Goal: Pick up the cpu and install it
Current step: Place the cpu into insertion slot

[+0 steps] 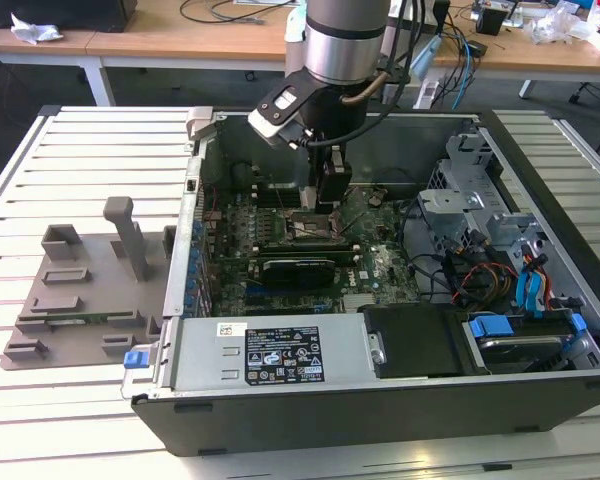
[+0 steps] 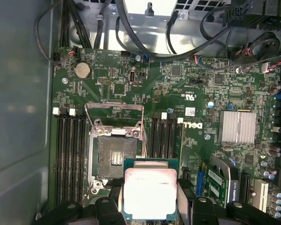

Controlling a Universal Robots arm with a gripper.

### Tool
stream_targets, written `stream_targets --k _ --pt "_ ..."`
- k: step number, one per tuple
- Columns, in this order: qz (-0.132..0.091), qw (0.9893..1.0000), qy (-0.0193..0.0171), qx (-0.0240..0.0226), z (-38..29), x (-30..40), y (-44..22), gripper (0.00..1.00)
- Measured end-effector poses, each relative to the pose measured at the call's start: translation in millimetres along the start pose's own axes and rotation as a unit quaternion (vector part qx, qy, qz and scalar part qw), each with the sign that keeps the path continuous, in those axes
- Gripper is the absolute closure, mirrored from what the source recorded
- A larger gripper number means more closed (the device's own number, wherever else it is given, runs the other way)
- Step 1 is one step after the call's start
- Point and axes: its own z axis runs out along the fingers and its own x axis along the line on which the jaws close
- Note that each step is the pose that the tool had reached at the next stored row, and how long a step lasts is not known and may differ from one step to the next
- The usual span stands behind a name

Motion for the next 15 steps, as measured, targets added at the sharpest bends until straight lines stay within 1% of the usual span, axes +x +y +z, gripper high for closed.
stream_targets --k 4,12,13,14,15 --pt "0.0 1.0 -0.0002 0.0001 4.0 0.1 0.1 0.45" --pt "0.0 1.0 -0.0002 0.0 8.2 0.2 0.2 0.45" --pt "0.0 1.0 -0.0002 0.0001 10.5 0.2 0.2 0.45" --pt "0.0 1.0 -0.0002 0.0 11.4 1.4 0.3 0.45" --pt "0.0 1.0 -0.0003 0.0001 11.7 4.5 0.5 0.45"
